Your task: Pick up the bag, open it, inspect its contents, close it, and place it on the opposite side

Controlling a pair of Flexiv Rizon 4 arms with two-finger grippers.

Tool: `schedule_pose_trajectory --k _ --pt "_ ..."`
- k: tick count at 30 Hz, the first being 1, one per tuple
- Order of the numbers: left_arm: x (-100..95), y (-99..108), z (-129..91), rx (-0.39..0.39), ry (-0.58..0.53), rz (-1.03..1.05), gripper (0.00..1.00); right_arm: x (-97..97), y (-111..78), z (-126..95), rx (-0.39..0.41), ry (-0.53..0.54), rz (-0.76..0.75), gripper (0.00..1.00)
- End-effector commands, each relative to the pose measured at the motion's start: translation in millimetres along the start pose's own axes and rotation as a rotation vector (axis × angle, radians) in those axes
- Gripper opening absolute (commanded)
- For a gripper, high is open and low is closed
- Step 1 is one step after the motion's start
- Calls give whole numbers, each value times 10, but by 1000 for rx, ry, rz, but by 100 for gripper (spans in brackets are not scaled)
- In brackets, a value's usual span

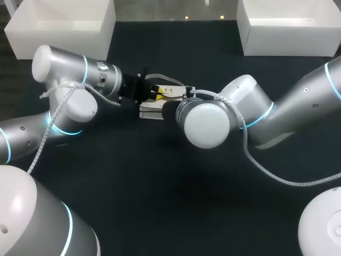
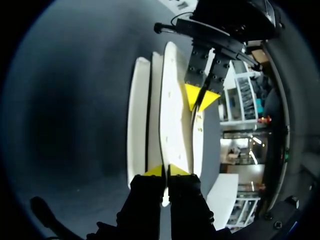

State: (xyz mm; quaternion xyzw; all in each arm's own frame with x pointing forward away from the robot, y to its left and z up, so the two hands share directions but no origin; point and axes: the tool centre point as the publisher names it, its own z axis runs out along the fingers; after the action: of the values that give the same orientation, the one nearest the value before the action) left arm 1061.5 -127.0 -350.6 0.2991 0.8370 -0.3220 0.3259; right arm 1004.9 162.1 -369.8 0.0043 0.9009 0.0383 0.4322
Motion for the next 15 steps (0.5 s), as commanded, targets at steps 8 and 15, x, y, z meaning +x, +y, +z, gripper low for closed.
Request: schedule_pose_trajectory --k 8,15 --pt "41 0 -58 23 -2 -1 1 4 21 16 -7 -7 0 0" --pt "-85 -78 -197 24 -62 -41 100 4 21 16 -7 -7 0 0"
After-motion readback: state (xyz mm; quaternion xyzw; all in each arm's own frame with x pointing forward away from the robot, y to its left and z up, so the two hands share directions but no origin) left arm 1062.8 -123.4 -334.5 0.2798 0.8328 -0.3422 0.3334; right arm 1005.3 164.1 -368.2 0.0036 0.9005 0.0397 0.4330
